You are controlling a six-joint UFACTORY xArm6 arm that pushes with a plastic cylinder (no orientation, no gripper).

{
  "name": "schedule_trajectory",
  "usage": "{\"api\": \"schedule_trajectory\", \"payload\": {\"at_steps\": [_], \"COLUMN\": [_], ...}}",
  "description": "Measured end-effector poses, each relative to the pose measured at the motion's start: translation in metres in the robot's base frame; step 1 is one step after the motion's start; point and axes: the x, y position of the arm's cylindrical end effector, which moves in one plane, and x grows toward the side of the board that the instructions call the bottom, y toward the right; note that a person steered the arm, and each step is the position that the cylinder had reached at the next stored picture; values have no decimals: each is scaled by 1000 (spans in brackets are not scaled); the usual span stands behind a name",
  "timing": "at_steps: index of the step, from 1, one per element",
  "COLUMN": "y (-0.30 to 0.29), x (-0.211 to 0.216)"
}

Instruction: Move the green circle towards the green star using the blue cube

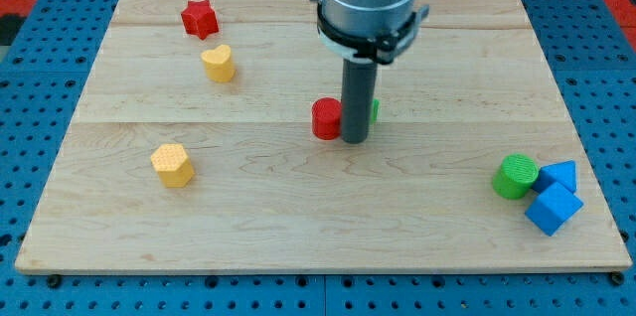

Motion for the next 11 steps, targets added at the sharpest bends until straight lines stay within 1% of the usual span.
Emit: {"api": "schedule_trajectory", "payload": {"at_steps": [1, 2, 3, 4, 5, 6, 7, 8, 11], "y": [29, 128, 203, 248, 253, 249, 230, 214, 202], "x": [-12, -17, -17, 27, 79, 121, 137, 129, 68]}}
